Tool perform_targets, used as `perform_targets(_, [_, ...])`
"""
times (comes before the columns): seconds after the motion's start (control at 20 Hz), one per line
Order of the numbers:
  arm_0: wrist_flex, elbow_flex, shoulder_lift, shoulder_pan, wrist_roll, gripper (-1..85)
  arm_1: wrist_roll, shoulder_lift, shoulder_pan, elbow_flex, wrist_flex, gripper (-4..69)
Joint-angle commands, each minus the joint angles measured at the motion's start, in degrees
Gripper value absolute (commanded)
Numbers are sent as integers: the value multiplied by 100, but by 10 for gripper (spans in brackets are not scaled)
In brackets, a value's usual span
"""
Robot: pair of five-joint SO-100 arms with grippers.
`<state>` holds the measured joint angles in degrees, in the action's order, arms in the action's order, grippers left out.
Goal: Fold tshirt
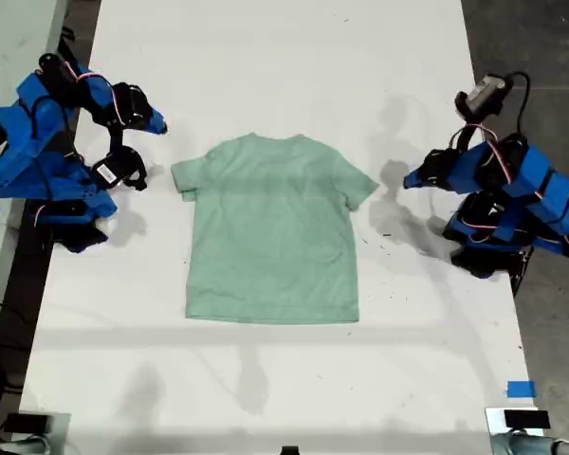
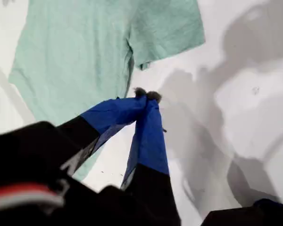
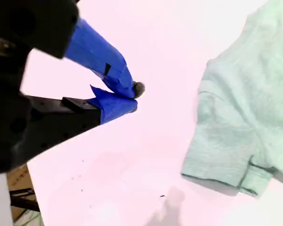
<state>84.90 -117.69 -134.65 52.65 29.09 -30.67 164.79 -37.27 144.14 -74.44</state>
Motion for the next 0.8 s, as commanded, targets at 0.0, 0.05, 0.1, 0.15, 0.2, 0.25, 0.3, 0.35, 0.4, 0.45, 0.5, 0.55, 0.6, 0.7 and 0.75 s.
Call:
perform_targets(0.0, [193,773,624,501,615,1,-923,-2408,-185,-1978,-264,15])
perform_targets(0.05, [264,967,853,642,765,1,-1248,-2988,-246,-2549,-475,18])
perform_targets(0.1, [316,1151,1081,765,914,1,-1529,-3524,-299,-3111,-703,20])
perform_targets(0.15, [325,1301,1292,835,1028,1,-1784,-4043,-325,-3647,-940,28])
perform_targets(0.2, [360,1459,1556,853,1143,1,-1978,-4500,-334,-4140,-1116,30])
perform_targets(0.25, [360,1564,1802,844,1239,4,-2153,-4878,-334,-4562,-1283,35])
perform_targets(0.3, [308,1582,1978,844,1283,12,-2355,-5115,-308,-4860,-1345,47])
perform_targets(0.35, [281,1582,2162,844,1327,106,-2575,-5256,-281,-5054,-1318,55])
perform_targets(0.4, [281,1591,2320,853,1354,184,-2672,-5344,-281,-5229,-1327,68])
perform_targets(0.45, [255,1591,2399,835,1362,233,-2813,-5476,-281,-5467,-1485,98])
perform_targets(0.5, [246,1591,2452,782,1380,311,-2883,-5669,-290,-5695,-1687,144])
perform_targets(0.55, [229,1573,2452,747,1380,331,-2944,-5897,-290,-5906,-1881,206])
perform_targets(0.6, [229,1556,2443,721,1380,340,-3006,-6056,-246,-5968,-1907,242])
perform_targets(0.7, [202,1477,2426,694,1389,354,-3217,-6267,-149,-5941,-1775,306])
perform_targets(0.75, [141,1362,2382,694,1371,351,-3393,-6354,-132,-5801,-1600,339])
